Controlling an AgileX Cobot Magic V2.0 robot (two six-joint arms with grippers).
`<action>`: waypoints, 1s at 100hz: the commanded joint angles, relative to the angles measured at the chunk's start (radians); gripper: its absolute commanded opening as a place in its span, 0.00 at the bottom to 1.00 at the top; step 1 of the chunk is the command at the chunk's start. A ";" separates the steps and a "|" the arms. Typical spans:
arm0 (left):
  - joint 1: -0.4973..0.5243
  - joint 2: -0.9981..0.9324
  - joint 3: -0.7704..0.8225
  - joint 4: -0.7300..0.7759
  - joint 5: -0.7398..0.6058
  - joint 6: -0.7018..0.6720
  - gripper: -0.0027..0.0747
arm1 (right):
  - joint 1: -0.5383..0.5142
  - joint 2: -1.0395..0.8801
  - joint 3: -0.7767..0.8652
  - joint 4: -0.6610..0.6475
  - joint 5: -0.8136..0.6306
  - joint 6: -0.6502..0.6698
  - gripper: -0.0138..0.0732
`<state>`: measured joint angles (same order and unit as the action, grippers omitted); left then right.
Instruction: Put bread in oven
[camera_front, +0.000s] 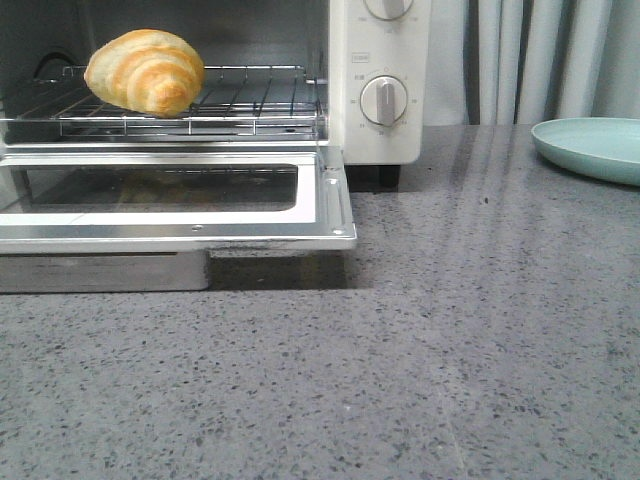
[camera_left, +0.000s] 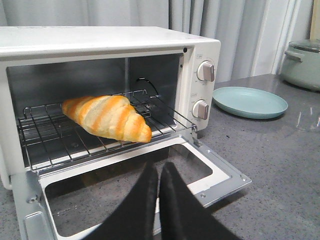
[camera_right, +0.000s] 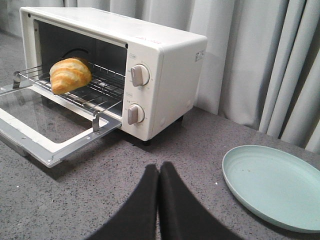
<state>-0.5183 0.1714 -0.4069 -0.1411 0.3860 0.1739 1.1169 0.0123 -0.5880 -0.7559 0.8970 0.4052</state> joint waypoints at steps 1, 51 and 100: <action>0.000 0.012 -0.021 -0.016 -0.084 -0.009 0.01 | -0.001 0.017 -0.020 -0.047 -0.068 -0.001 0.10; 0.262 -0.022 0.301 0.090 -0.458 0.102 0.01 | -0.001 0.017 -0.020 -0.047 -0.060 -0.001 0.10; 0.407 -0.206 0.429 -0.024 -0.121 0.100 0.01 | -0.001 0.017 -0.020 -0.047 -0.056 -0.001 0.10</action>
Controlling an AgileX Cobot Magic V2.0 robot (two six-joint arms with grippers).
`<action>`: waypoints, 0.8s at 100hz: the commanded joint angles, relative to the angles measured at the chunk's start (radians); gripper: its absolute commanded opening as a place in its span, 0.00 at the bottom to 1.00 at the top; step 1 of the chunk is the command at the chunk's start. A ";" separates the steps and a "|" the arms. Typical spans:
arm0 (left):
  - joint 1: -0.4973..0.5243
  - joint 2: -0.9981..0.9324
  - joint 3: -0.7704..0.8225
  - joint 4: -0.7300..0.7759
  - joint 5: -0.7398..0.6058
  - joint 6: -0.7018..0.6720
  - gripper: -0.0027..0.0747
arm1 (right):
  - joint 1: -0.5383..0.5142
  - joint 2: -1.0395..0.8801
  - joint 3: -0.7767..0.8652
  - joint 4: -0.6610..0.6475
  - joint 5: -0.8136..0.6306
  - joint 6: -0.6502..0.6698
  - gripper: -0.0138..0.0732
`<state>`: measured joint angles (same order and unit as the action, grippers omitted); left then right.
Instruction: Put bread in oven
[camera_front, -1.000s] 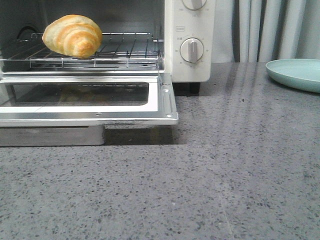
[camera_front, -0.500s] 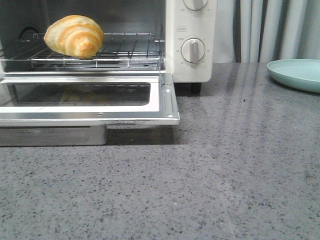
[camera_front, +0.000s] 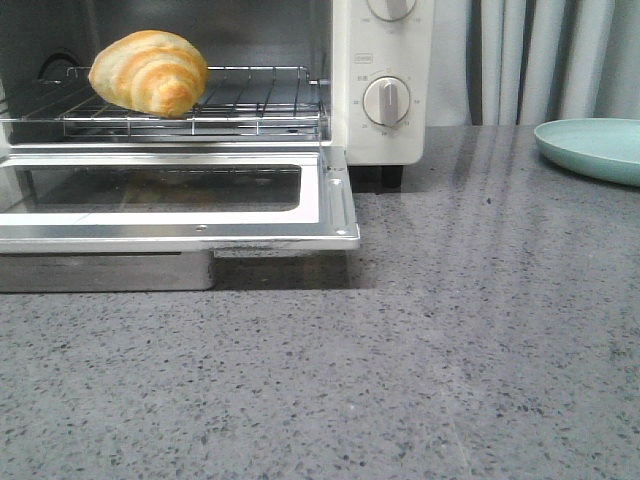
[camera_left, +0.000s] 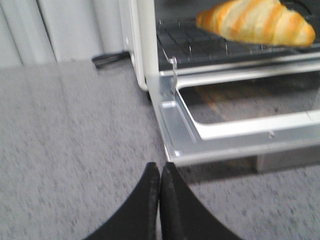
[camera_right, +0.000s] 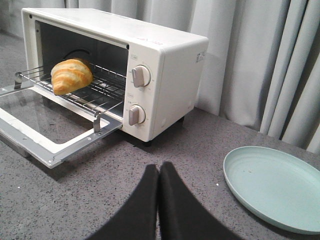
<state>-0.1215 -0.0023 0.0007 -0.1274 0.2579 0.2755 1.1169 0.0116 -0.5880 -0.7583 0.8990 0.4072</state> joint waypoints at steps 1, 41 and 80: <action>0.010 -0.033 0.021 -0.038 0.015 -0.002 0.01 | -0.001 0.017 -0.020 -0.045 -0.058 -0.003 0.10; 0.016 -0.031 0.023 -0.059 0.031 -0.002 0.01 | -0.001 0.017 -0.020 -0.045 -0.058 -0.003 0.10; 0.016 -0.031 0.023 -0.059 0.031 -0.002 0.01 | -0.001 0.017 -0.020 -0.045 -0.058 -0.003 0.10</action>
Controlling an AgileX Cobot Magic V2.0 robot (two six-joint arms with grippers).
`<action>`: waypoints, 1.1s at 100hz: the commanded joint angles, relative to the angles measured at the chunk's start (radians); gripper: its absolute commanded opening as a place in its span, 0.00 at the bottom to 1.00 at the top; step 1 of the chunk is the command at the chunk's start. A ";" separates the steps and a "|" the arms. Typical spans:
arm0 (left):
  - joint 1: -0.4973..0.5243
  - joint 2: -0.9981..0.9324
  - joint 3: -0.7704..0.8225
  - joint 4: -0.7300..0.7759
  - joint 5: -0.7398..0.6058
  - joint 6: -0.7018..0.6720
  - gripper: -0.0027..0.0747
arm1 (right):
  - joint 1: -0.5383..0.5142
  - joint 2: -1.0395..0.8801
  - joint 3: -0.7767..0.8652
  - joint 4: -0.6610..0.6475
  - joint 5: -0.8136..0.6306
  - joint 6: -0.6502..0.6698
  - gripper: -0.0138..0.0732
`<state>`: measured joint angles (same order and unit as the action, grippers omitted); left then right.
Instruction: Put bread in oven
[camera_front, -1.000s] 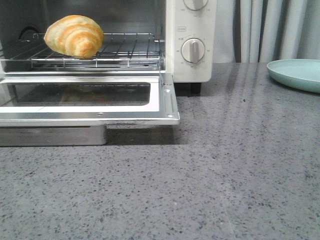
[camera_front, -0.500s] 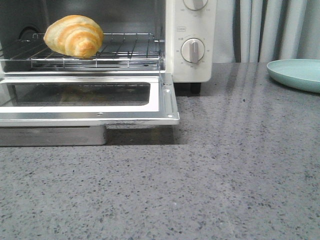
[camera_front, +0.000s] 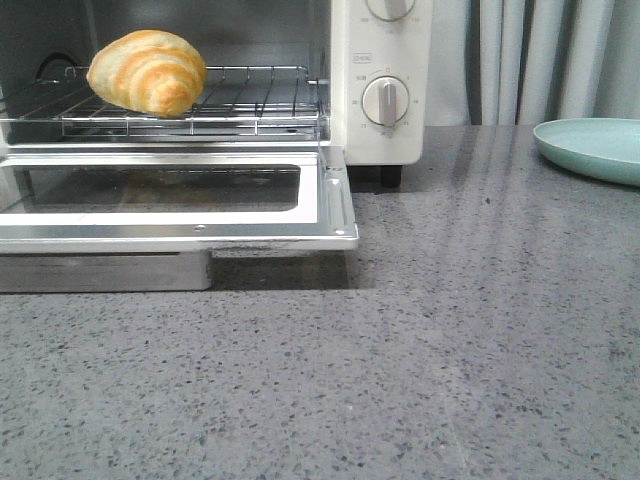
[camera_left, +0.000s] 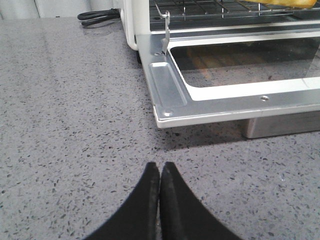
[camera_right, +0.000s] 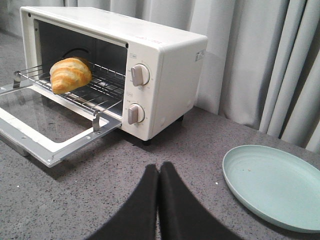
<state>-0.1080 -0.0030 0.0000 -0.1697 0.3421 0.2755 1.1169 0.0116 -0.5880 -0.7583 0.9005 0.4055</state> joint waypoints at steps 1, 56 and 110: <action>0.003 -0.031 0.024 -0.016 -0.053 -0.002 0.01 | -0.001 0.017 -0.020 -0.045 -0.060 -0.002 0.10; 0.003 -0.031 0.024 -0.016 -0.053 -0.002 0.01 | -0.031 0.016 0.113 -0.178 -0.048 -0.002 0.10; 0.003 -0.031 0.024 -0.016 -0.053 -0.002 0.01 | -0.790 0.026 0.509 0.478 -0.731 -0.221 0.10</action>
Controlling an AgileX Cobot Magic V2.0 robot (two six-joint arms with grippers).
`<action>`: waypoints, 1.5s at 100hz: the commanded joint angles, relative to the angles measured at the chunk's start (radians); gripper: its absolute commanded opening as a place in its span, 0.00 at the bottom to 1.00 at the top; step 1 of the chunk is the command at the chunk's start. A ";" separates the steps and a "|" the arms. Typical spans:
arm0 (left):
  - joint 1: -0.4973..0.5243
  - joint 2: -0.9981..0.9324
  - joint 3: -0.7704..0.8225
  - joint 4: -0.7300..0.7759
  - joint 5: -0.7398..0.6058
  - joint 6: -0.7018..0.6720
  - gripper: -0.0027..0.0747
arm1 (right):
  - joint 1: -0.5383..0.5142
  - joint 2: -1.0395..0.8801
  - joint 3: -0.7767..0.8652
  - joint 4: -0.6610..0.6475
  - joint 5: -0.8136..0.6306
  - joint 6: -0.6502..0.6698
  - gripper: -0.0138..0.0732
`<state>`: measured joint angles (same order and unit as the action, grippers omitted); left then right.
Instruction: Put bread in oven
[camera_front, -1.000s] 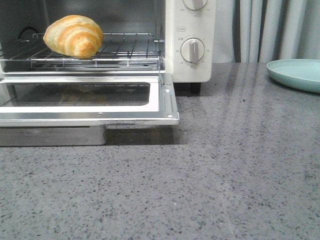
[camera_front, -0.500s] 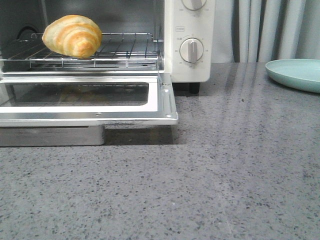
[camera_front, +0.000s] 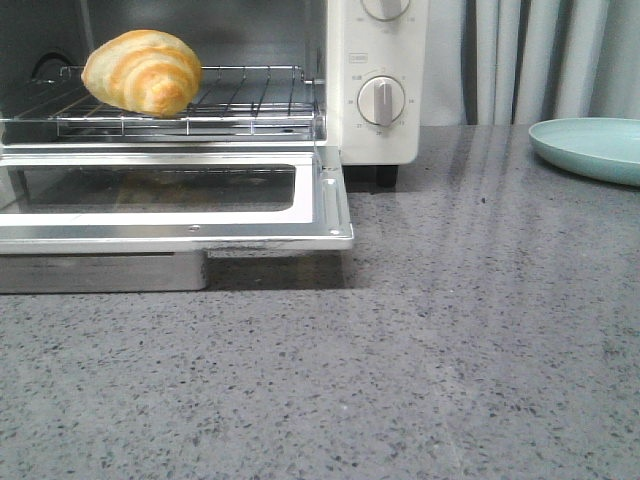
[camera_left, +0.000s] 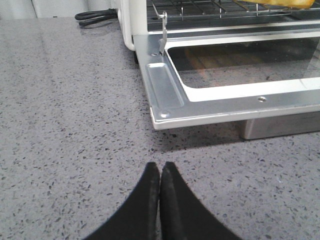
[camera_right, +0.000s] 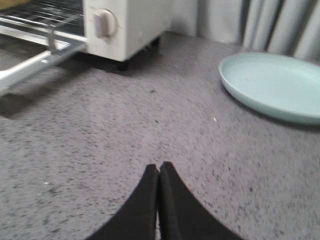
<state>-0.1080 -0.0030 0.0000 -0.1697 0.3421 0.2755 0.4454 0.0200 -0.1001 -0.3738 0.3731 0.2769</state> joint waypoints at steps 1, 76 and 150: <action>0.003 -0.031 0.024 -0.016 -0.053 -0.002 0.01 | -0.140 0.018 0.030 0.101 -0.212 -0.098 0.10; 0.003 -0.031 0.024 -0.016 -0.053 -0.002 0.01 | -0.377 0.018 0.122 0.188 -0.102 -0.121 0.10; 0.003 -0.031 0.024 -0.016 -0.053 -0.002 0.01 | -0.377 -0.050 0.122 0.188 -0.105 -0.121 0.10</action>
<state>-0.1080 -0.0030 0.0000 -0.1733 0.3421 0.2755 0.0753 -0.0081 0.0109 -0.1824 0.3243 0.1638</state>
